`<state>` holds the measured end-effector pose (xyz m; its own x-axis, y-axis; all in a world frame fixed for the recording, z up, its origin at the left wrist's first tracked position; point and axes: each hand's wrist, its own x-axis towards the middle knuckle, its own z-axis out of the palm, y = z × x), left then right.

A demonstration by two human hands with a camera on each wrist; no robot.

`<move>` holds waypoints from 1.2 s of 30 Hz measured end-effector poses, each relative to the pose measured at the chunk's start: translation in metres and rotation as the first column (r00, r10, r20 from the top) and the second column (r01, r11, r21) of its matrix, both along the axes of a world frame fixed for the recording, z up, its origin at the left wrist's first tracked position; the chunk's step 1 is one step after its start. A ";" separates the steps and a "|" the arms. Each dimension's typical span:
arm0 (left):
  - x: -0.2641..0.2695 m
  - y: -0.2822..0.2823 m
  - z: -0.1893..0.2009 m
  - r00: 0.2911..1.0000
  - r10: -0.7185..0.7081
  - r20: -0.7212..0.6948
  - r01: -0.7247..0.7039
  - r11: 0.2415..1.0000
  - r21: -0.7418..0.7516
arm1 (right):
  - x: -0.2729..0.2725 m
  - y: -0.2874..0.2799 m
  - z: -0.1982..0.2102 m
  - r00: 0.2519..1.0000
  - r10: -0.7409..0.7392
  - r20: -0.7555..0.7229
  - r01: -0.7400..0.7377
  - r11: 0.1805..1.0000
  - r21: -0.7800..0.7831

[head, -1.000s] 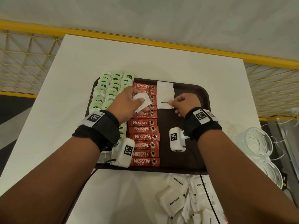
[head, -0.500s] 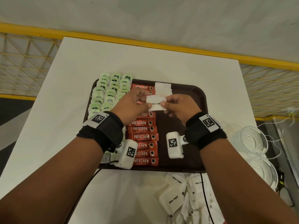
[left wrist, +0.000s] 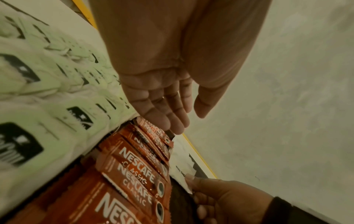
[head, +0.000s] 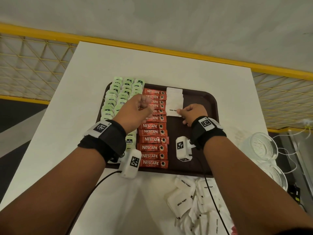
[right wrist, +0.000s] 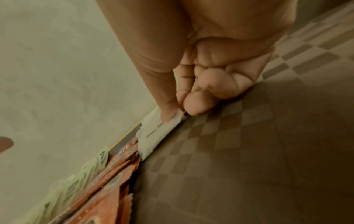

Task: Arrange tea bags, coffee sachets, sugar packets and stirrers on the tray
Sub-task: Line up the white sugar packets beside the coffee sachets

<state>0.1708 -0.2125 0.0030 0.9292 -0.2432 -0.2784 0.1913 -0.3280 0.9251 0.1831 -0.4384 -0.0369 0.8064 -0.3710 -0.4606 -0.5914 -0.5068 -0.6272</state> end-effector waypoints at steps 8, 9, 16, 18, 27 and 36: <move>-0.045 -0.017 0.023 0.988 -0.134 0.080 0.120 0.980 0.160 | -0.061 -0.004 0.054 0.987 0.133 0.094 -0.125 0.989 -0.085; -0.055 -0.023 0.026 0.982 -0.172 0.083 0.155 0.972 0.178 | -0.079 -0.007 0.064 0.979 0.182 0.097 -0.175 0.981 -0.082; -0.134 -0.056 0.027 0.919 -0.393 0.035 0.370 0.889 0.271 | -0.219 -0.050 0.074 0.916 0.400 0.001 -0.398 0.911 -0.113; -0.151 -0.062 0.020 0.883 -0.469 0.023 0.432 0.831 0.351 | -0.252 -0.065 0.067 0.903 0.427 -0.045 -0.429 0.891 -0.147; -0.208 -0.080 -0.015 0.867 -0.457 -0.196 0.400 0.406 0.822 | -0.312 -0.066 0.041 0.805 0.538 -0.249 -0.582 0.797 -0.161; -0.220 -0.097 -0.018 0.921 -0.315 -0.227 0.355 0.446 0.822 | -0.311 -0.052 0.036 0.820 0.483 -0.306 -0.543 0.827 -0.148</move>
<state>-0.0497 -0.3090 -0.0146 0.8138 -0.1685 -0.5562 -0.0862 -0.9815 0.1711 -0.1275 -0.4899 -0.0014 0.7790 -0.0496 -0.6251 -0.3240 -0.8853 -0.3335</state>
